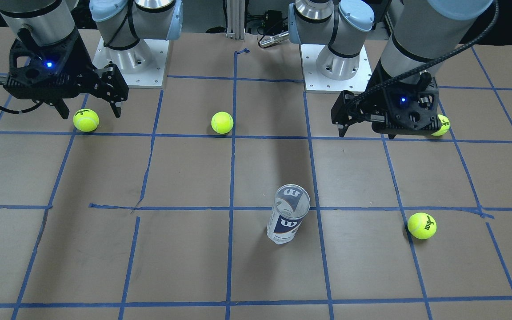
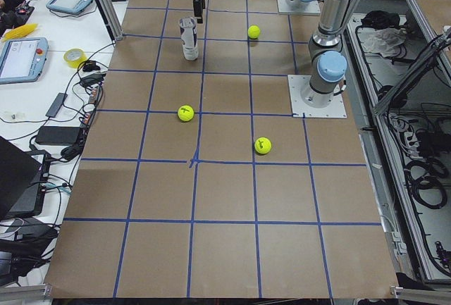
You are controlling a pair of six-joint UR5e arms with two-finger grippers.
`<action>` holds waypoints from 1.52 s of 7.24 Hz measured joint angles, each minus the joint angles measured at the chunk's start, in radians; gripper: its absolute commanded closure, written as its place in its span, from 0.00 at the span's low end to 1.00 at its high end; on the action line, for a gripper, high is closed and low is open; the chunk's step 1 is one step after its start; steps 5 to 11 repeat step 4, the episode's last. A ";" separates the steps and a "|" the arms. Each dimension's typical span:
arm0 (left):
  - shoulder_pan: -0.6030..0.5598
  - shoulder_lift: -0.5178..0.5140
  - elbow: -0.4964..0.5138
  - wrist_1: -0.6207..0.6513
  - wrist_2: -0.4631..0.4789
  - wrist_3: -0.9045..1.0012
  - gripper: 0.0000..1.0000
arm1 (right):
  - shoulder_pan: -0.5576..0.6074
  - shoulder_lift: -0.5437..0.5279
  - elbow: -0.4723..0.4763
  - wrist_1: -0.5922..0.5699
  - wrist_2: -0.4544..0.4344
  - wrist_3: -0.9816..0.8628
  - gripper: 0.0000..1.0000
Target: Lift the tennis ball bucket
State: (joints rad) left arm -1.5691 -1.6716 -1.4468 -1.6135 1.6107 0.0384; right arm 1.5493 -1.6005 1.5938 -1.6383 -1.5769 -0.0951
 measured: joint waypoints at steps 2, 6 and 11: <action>0.032 0.060 -0.071 0.025 -0.003 -0.001 0.00 | 0.000 0.000 0.000 0.000 0.000 0.000 0.00; 0.046 0.113 -0.127 0.019 -0.027 -0.034 0.00 | 0.000 0.001 0.000 0.000 0.000 0.000 0.00; 0.046 0.113 -0.127 0.019 -0.027 -0.034 0.00 | 0.000 0.001 0.000 0.000 0.000 0.000 0.00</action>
